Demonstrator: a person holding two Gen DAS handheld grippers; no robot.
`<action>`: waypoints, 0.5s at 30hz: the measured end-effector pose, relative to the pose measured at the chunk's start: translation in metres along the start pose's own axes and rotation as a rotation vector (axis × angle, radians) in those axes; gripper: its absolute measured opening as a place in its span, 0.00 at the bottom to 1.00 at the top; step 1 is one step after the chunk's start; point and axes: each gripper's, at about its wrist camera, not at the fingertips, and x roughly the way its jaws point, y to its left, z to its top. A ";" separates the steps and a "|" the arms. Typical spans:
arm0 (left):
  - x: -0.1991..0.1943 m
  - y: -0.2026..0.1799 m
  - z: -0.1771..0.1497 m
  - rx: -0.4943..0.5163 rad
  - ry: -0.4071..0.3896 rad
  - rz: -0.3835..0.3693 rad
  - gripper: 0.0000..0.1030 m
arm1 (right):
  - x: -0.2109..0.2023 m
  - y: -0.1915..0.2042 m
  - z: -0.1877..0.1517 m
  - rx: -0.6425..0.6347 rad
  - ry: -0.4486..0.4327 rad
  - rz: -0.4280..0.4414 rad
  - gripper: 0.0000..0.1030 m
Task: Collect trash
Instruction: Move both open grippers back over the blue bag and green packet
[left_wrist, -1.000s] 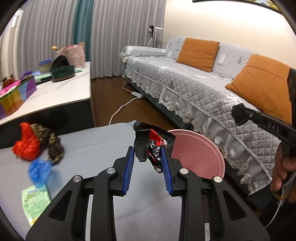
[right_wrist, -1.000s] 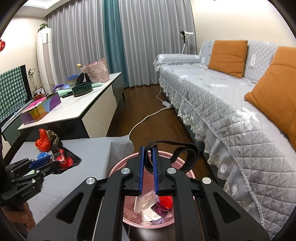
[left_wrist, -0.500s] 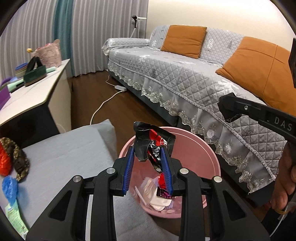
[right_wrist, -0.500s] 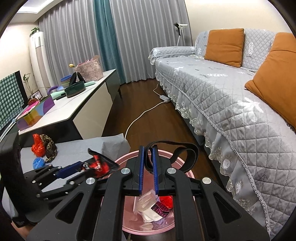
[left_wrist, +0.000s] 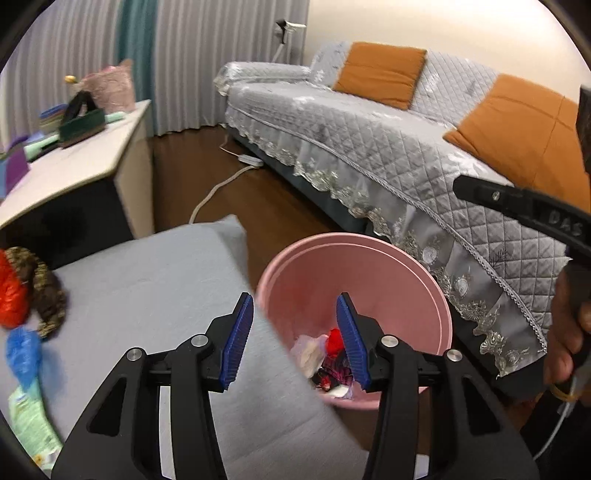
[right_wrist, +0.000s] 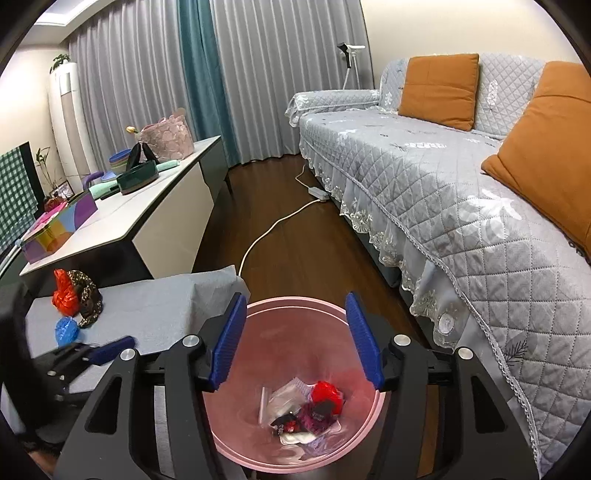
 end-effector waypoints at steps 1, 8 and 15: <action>-0.012 0.007 -0.001 -0.008 -0.014 0.008 0.45 | -0.002 0.003 0.000 -0.005 -0.006 0.001 0.55; -0.075 0.043 -0.012 -0.027 -0.061 0.071 0.34 | -0.020 0.025 0.002 -0.034 -0.039 0.034 0.55; -0.129 0.099 -0.043 -0.137 -0.090 0.155 0.32 | -0.036 0.064 0.005 -0.067 -0.070 0.136 0.52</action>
